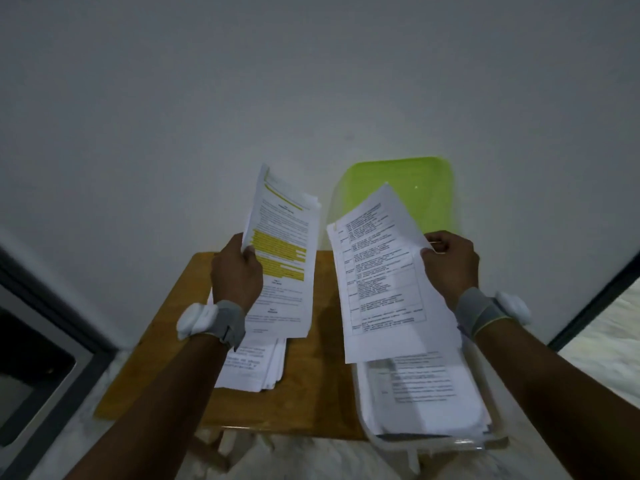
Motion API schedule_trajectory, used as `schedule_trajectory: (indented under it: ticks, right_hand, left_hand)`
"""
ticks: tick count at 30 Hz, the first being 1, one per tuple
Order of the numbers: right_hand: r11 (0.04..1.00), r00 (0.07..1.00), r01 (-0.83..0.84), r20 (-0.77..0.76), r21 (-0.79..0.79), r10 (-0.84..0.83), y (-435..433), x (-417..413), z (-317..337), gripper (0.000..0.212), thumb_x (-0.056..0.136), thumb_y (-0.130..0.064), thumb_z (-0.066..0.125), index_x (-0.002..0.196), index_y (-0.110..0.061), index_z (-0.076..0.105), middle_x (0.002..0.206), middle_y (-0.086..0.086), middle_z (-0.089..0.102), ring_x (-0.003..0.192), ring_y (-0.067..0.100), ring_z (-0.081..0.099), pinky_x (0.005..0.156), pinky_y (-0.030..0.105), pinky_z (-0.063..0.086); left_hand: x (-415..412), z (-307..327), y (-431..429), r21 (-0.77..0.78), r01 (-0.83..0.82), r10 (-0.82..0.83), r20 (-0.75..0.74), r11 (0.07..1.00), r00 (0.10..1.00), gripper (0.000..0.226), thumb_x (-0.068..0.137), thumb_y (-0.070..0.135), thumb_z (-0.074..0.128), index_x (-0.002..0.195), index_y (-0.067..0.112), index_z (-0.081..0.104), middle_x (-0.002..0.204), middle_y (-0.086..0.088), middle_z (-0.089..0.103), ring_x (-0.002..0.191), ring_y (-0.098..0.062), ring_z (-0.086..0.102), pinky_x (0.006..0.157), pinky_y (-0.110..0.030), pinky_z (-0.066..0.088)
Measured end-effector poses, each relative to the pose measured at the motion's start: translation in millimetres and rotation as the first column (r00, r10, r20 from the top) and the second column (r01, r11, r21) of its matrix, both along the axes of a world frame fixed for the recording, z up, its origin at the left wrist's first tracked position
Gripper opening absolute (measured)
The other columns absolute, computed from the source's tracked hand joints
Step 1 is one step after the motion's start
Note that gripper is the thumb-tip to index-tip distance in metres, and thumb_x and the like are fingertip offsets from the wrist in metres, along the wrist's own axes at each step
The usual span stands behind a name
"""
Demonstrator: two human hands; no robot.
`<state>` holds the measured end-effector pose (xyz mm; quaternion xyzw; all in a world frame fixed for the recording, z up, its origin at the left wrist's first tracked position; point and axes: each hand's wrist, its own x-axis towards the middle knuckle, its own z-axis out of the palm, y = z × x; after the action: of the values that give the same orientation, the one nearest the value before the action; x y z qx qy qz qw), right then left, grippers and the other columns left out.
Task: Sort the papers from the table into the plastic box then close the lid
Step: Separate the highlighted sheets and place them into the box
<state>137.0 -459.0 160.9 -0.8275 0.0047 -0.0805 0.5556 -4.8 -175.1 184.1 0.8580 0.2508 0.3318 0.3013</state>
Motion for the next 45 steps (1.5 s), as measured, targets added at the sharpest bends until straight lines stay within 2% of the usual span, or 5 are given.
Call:
schedule_trajectory:
  ticks: [19,26,34,38,45]
  right_hand:
    - [0.933,0.842,-0.264,-0.530,-0.246,0.098,-107,-33,-127,0.040,0.086,-0.013,0.058,0.125,-0.021,0.060,0.124,0.009,0.066,0.113,0.031,0.060,0.095,0.029,0.047]
    - [0.888,0.918,-0.314,-0.348,-0.335,0.193,-103,-15,-92,0.042,0.083,-0.021,0.064,0.124,-0.023,0.060,0.123,0.005,0.067,0.113,0.029,0.062,0.102,0.036,0.047]
    - [0.868,0.939,-0.307,-0.273,-0.390,0.209,-97,-4,-81,0.037,0.081,-0.027,0.066,0.118,-0.028,0.063,0.118,0.000,0.068,0.107,0.023,0.064,0.095,0.032,0.049]
    - [0.848,0.922,-0.374,-0.248,-0.375,0.297,-47,-6,-77,0.036,0.084,-0.031,0.066,0.120,-0.028,0.062,0.122,0.002,0.066,0.108,0.024,0.063,0.093,0.031,0.047]
    - [0.797,0.870,-0.492,-0.232,-0.350,0.435,72,-17,-73,0.038,0.083,-0.030,0.067,0.120,-0.024,0.062,0.124,0.007,0.065,0.112,0.028,0.062,0.095,0.034,0.048]
  left_hand:
    - [35,-89,-157,-0.467,0.061,-0.216,-0.287,0.882,0.933,0.035,0.085,0.005,0.051,0.119,0.014,0.051,0.103,-0.004,0.060,0.087,-0.026,0.056,0.074,-0.034,0.046]
    - [35,-124,-186,-0.575,0.035,-0.266,-0.324,0.818,0.908,0.052,0.085,0.001,0.049,0.134,0.015,0.045,0.123,-0.010,0.062,0.106,-0.033,0.061,0.084,-0.034,0.049]
    - [52,-150,-209,-0.363,0.173,-0.355,-0.527,0.916,0.772,0.089,0.084,0.010,0.058,0.155,0.012,0.005,0.138,-0.019,0.052,0.118,-0.038,0.055,0.082,-0.036,0.049]
    - [56,-129,-177,-0.168,0.300,-0.343,-0.426,0.939,0.837,0.081,0.085,0.017,0.061,0.153,0.008,0.019,0.157,-0.013,0.030,0.143,-0.029,0.033,0.109,-0.036,0.036]
    - [42,-101,-66,-0.076,0.261,-0.268,-0.425,0.962,0.865,0.068,0.086,0.033,0.061,0.147,0.015,0.037,0.148,-0.009,0.046,0.135,-0.030,0.043,0.108,-0.042,0.040]
